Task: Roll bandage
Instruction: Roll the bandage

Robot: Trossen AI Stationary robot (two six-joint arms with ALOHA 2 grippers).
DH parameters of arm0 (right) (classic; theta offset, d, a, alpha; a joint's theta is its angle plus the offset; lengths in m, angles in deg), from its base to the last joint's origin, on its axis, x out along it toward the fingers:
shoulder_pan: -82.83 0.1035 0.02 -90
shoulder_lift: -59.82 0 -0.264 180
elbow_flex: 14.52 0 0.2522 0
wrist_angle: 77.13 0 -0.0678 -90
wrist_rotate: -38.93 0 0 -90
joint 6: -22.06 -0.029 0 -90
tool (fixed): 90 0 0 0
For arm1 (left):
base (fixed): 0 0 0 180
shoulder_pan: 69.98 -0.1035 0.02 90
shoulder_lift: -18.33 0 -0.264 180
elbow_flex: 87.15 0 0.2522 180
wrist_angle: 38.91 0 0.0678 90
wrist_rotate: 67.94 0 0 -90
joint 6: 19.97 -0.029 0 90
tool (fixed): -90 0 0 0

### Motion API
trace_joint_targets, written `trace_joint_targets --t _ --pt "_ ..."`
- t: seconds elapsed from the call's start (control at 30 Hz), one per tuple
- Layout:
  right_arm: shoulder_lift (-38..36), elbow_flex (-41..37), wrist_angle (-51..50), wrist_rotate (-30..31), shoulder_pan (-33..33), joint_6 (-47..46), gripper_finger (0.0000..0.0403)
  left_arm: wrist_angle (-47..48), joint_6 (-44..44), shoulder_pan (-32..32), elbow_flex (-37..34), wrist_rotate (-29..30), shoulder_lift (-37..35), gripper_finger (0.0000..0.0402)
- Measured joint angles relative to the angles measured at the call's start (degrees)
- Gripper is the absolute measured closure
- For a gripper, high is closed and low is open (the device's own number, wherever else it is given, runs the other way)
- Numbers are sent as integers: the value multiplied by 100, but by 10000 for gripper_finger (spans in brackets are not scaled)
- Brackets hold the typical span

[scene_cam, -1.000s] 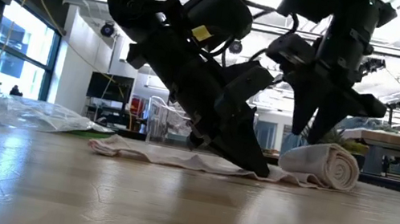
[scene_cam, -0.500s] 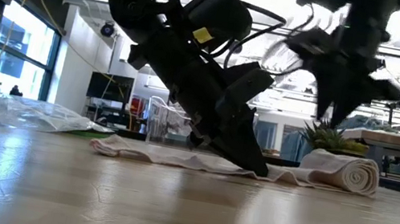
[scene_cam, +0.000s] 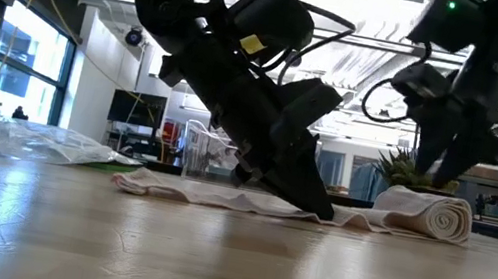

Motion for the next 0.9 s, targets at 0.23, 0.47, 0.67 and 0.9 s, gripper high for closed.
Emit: trace_joint_targets --t 0.23,0.47,0.67,0.9 --pt "-341 -605 419 -359 -80 -35 288 0 64 0 0 -1 0 402" --pt "-327 -659 946 -581 -50 400 288 0 64 -7 0 -3 0 402" --pt "-129 -659 552 -591 -50 421 288 13 66 -35 0 -13 0 401" --pt "66 -659 1162 -678 0 450 288 54 64 -34 2 -7 0 402"
